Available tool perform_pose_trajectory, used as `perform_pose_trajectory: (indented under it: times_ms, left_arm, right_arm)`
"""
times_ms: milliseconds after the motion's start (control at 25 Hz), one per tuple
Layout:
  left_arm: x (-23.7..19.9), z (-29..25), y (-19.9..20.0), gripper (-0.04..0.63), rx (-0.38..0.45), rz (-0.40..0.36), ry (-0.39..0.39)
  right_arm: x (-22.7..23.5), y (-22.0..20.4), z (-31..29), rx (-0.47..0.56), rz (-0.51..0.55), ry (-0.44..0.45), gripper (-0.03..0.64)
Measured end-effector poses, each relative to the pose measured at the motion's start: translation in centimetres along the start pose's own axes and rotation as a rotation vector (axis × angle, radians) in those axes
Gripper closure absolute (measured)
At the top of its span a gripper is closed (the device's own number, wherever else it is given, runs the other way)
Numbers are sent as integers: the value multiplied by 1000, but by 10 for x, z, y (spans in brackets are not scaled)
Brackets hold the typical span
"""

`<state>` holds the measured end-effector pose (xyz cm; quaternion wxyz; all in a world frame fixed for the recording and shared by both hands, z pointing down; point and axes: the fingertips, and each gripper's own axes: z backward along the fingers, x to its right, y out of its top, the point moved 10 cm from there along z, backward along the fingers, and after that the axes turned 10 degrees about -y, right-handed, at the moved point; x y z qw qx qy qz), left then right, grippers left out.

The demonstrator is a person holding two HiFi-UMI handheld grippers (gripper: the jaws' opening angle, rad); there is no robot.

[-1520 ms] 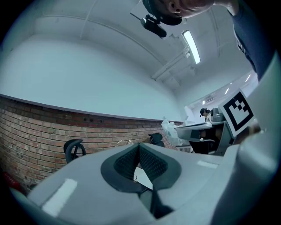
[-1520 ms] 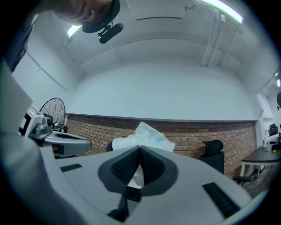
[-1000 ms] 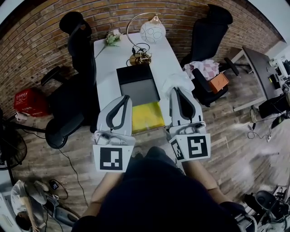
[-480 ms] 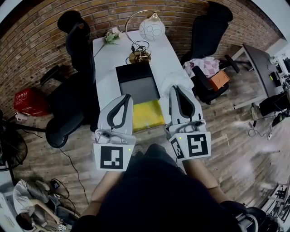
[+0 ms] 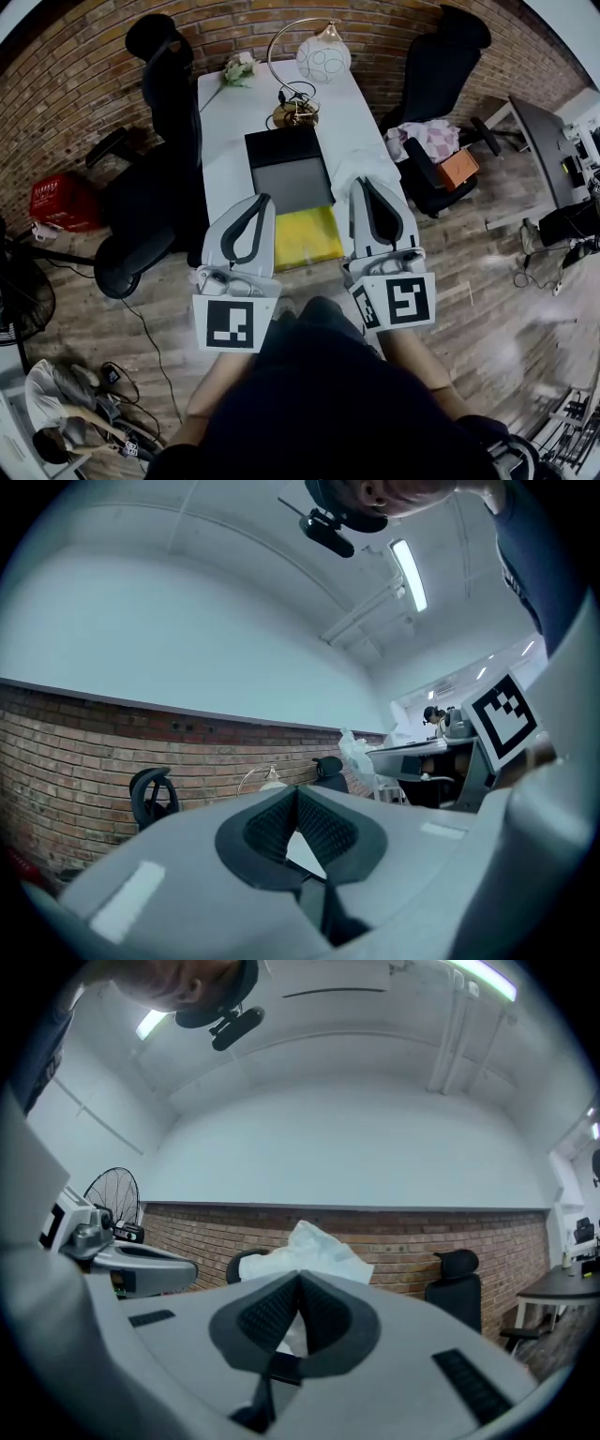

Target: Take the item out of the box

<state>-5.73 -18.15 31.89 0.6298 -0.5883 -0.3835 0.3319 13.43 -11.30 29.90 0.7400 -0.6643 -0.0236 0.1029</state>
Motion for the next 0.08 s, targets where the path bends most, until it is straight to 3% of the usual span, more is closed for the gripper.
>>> perform_pose_trajectory:
  times_ms: [80]
  left_arm:
    - [0, -2, -1, 584, 3, -4, -2]
  right_arm:
    - [1, -1, -1, -2, 1, 1, 604]
